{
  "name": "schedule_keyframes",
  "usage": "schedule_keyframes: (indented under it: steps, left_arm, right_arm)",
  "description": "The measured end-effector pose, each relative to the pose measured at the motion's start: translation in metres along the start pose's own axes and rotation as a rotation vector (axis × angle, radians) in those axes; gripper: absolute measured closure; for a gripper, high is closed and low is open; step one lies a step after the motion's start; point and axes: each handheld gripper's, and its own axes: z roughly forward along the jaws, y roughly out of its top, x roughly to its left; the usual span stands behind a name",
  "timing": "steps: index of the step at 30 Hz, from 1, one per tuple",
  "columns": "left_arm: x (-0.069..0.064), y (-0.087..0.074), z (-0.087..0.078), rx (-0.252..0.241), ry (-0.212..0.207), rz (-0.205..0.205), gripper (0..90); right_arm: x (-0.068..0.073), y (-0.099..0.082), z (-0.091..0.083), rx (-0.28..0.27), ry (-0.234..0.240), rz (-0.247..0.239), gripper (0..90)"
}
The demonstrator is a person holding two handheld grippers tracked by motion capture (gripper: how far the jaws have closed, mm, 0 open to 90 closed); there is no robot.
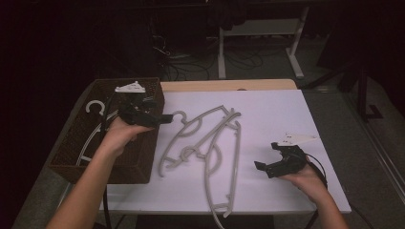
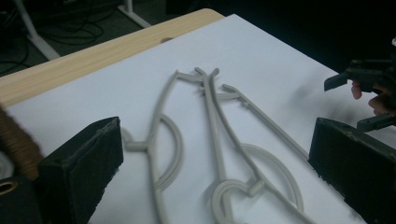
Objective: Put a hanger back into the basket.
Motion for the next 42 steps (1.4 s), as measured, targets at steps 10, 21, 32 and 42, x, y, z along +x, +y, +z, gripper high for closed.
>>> schedule_keyframes:
  steps: [10,21,32,42]
  left_arm:
    - [-0.034,0.003,0.052,0.032,-0.042,0.034,15.6]
    - [-0.043,-0.02,0.118,0.143,-0.069,0.028,48.7]
    - [-0.034,-0.036,0.169,0.261,0.03,0.068,89.8]
    - [-0.037,-0.034,0.201,0.308,0.088,0.128,90.0]
  right_arm:
    - [0.0,0.0,-0.001,-0.001,0.003,-0.001,0.0]
    - [0.0,0.0,-0.001,-0.001,0.004,-0.004,0.0]
    - [0.0,0.0,0.0,0.0,0.007,-0.008,0.0]
    - [-0.001,-0.001,0.0,0.0,0.009,-0.009,0.0]
